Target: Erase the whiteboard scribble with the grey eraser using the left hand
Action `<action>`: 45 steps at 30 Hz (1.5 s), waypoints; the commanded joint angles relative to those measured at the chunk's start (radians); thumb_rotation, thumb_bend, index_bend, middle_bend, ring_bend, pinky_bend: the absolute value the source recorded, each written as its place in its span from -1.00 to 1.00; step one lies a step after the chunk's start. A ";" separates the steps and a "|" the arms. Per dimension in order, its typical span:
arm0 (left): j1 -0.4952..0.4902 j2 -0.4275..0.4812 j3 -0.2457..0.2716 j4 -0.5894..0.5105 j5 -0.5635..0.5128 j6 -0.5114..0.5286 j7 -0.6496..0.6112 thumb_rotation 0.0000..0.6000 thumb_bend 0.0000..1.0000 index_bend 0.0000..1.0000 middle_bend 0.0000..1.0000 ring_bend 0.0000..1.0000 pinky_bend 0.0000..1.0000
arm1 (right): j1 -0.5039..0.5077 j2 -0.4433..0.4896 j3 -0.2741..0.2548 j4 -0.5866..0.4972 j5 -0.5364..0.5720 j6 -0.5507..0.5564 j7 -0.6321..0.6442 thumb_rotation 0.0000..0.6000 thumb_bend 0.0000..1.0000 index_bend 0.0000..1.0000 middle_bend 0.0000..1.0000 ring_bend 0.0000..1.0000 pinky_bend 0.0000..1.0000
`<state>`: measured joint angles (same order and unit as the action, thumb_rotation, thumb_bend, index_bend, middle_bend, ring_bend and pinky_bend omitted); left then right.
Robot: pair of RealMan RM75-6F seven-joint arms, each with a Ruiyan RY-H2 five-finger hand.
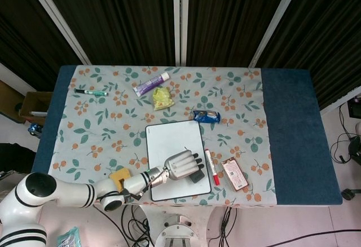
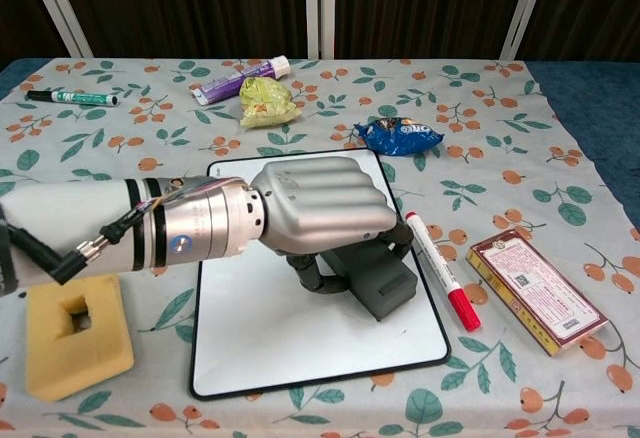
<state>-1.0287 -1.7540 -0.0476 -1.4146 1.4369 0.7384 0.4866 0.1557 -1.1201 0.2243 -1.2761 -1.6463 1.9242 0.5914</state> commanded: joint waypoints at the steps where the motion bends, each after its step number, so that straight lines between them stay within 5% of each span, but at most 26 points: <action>1: -0.001 -0.004 -0.008 0.013 -0.004 0.004 -0.007 1.00 -0.13 0.37 0.27 -0.03 0.22 | 0.000 -0.001 -0.001 0.000 -0.001 0.000 -0.001 1.00 0.09 -1.00 -1.00 -1.00 -1.00; 22: -0.050 -0.069 -0.085 0.251 -0.103 -0.059 -0.084 1.00 -0.11 0.38 0.27 -0.03 0.22 | -0.006 0.015 0.003 -0.027 -0.005 0.010 -0.011 1.00 0.09 -1.00 -1.00 -1.00 -1.00; 45: 0.067 0.259 -0.022 0.057 -0.115 0.030 -0.120 1.00 -0.10 0.38 0.28 -0.03 0.22 | 0.000 0.006 -0.002 -0.034 -0.018 0.005 -0.025 1.00 0.09 -1.00 -1.00 -1.00 -1.00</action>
<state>-0.9786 -1.5146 -0.0778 -1.3455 1.3176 0.7521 0.3825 0.1554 -1.1141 0.2226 -1.3094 -1.6637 1.9293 0.5667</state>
